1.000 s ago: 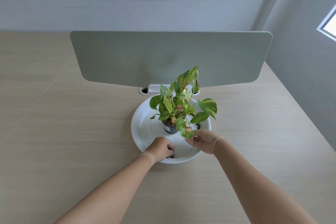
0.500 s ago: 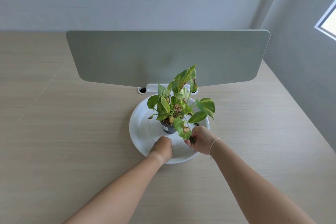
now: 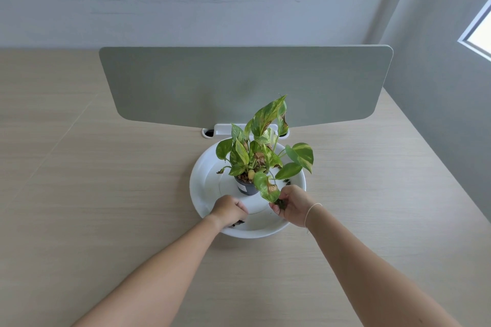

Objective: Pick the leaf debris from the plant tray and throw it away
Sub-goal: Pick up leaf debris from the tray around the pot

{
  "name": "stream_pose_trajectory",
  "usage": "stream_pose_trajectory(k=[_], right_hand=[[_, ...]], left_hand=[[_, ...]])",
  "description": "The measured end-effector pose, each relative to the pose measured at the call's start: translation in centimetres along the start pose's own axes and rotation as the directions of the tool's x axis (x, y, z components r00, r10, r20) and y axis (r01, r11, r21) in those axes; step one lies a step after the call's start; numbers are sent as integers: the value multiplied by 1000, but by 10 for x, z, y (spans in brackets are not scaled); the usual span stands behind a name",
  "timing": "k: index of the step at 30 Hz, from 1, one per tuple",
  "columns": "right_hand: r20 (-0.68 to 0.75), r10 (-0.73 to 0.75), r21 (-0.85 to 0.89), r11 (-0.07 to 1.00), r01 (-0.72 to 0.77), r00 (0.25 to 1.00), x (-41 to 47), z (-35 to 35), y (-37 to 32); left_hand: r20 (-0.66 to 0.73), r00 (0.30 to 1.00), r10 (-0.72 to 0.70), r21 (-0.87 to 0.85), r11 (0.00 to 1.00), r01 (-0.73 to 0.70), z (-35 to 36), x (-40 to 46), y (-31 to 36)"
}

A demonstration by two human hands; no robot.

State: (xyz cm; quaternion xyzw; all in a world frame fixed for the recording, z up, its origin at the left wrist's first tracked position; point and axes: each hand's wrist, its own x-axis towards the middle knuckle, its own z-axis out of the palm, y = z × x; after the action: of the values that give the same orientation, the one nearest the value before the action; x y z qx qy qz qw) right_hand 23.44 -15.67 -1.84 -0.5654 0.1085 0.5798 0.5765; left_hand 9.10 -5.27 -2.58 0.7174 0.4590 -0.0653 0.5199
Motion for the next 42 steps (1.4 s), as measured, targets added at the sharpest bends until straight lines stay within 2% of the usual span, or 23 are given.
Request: stream_pose_trajectory(k=[4, 7, 10, 14, 18, 21, 24, 30, 33, 36, 37, 40, 42], right_hand=[[-18, -21, 17, 1000, 22, 1000, -2, 0, 1], [-22, -32, 29, 999, 32, 999, -7, 0, 1], [-17, -42, 35, 998, 43, 999, -13, 0, 3], [10, -62, 31, 998, 62, 998, -23, 3, 5], [33, -82, 40, 996, 81, 996, -29, 4, 8], [30, -99, 50, 994, 98, 995, -32, 3, 9], [-2, -123, 36, 992, 123, 992, -32, 1, 9], [-19, -151, -10, 989, 151, 988, -29, 1, 9], [-19, -149, -28, 989, 148, 989, -27, 2, 8], [-27, -150, -77, 986, 148, 988, -24, 2, 8], [-31, -150, -90, 985, 146, 988, -23, 3, 9], [-34, -142, -108, 985, 138, 989, -21, 4, 10], [-30, -139, -112, 985, 134, 990, -20, 4, 11]], left_hand=[[38, 998, -46, -342, 938, 56, -9, -3, 1], [61, 995, -84, -576, 811, 104, -17, -6, 4], [63, 988, -144, -721, 678, 145, -23, -9, 6], [75, 972, -221, -815, 549, 188, -31, -16, 5], [118, 964, -239, -885, 416, 212, -35, -23, 2], [134, 967, -216, -896, 390, 211, -39, -25, 3], [136, 970, -202, -885, 415, 211, -40, -23, 2], [61, 973, -222, -793, 581, 182, -37, -18, 0], [41, 979, -201, -684, 709, 174, -37, -15, 0], [-5, 993, -118, -363, 925, 108, -36, -10, -3], [-10, 997, -77, -239, 968, 73, -36, -9, -3], [11, 1000, -18, 38, 999, 18, -37, -7, -1], [16, 1000, 22, 273, 962, -25, -37, -10, 4]])
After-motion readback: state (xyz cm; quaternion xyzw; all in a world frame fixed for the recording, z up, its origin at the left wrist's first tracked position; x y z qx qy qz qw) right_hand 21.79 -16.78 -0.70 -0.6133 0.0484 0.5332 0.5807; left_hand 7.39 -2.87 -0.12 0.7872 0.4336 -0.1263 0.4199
